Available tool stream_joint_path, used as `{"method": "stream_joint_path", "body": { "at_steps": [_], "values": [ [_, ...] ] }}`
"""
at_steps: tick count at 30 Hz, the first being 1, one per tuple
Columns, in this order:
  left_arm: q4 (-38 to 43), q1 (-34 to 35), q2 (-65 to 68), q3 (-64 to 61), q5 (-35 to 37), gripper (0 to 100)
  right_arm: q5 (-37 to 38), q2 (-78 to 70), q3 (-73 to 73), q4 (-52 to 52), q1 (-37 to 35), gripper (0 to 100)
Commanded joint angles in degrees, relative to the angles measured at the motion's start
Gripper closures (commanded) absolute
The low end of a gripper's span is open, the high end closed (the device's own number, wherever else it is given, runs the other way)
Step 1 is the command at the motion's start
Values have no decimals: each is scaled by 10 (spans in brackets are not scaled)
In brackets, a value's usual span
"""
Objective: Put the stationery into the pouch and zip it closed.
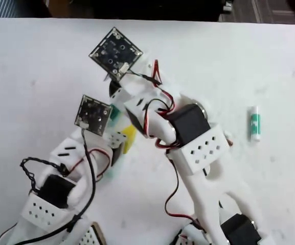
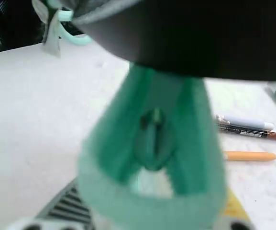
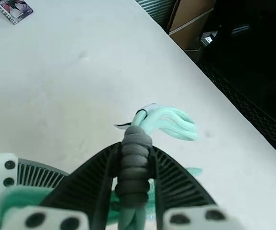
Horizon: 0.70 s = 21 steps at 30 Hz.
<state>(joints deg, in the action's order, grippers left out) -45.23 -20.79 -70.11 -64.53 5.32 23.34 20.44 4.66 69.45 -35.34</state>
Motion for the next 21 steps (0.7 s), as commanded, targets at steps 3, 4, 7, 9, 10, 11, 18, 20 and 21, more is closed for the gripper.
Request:
{"method": "stream_joint_path", "body": {
  "at_steps": [3,4,7,9,10,11,18,20,21],
  "values": [
    [-14,12,-59,17,24,801,-4,-7,-1,-19,7,982],
    [-17,12,-82,14,24,801,-4,-7,-1,-25,7,982],
    [-17,12,-158,-18,23,801,-9,-7,-1,-33,7,982],
    [-14,10,-204,-46,21,801,-36,-7,-1,-33,7,982],
    [-13,9,-226,-54,13,801,-49,-7,-1,-31,7,982],
    [-13,8,-246,-60,7,801,-58,-7,-1,-30,7,982],
    [-14,8,-298,-69,-1,801,-61,-7,-12,-29,7,982],
    [-3,7,-293,-67,-1,801,-63,-7,-22,-31,6,982],
    [11,7,-290,-69,-1,802,-63,-7,-26,-32,6,982]
  ]
}}
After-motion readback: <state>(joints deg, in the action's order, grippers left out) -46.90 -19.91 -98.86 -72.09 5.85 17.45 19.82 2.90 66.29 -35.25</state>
